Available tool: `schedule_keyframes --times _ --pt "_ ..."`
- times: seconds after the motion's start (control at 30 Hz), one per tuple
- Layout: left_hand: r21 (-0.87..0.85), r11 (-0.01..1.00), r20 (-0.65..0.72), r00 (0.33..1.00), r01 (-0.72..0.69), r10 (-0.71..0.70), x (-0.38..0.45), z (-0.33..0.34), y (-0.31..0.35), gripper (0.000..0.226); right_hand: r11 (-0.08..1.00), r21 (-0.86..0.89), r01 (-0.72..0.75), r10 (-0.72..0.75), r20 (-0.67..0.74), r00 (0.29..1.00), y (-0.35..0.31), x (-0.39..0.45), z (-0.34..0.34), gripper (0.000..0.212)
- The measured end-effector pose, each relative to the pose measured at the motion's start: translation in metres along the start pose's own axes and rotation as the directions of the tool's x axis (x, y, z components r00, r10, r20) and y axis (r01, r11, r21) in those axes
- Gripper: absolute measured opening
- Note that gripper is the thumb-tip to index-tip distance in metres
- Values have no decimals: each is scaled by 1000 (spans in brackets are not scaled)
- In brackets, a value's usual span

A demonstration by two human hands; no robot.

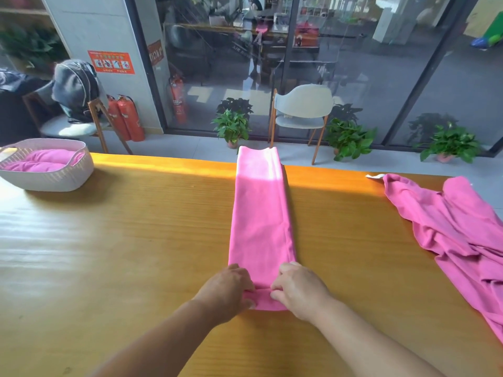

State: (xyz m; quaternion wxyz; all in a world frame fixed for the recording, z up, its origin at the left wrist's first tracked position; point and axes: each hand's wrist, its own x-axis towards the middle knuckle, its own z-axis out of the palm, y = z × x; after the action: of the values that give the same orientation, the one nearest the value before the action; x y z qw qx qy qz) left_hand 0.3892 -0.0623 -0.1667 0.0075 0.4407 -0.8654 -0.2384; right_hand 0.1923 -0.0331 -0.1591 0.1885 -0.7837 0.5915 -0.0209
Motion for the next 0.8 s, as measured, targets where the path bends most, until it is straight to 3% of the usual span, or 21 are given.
schedule_keyframes --times 0.17,0.33,0.47,0.53,0.6,0.67,0.8 --pt "-37 992 145 983 116 -110 13 -10 -1 22 987 -133 92 -112 -158 981 -2 -10 10 22" --pt "-45 992 191 975 120 -110 24 -17 -4 20 982 -176 63 -67 -18 998 2 -9 4 40" --pt "-86 989 79 991 116 -110 28 -15 -5 18 986 -164 31 -22 60 998 3 2 -6 33" --pt "-28 997 -62 995 71 -72 26 -8 -4 18 988 -153 -7 26 124 992 5 10 -12 29" --pt "138 990 -208 978 10 19 22 1 -5 9 990 -130 -48 69 167 983 6 16 -16 38" --pt "234 970 -192 975 -65 111 18 9 -7 9 994 -57 -97 106 185 977 9 20 -15 45" --pt "105 989 -203 972 -100 119 11 11 -11 28 987 58 -148 133 201 970 13 21 -14 40"
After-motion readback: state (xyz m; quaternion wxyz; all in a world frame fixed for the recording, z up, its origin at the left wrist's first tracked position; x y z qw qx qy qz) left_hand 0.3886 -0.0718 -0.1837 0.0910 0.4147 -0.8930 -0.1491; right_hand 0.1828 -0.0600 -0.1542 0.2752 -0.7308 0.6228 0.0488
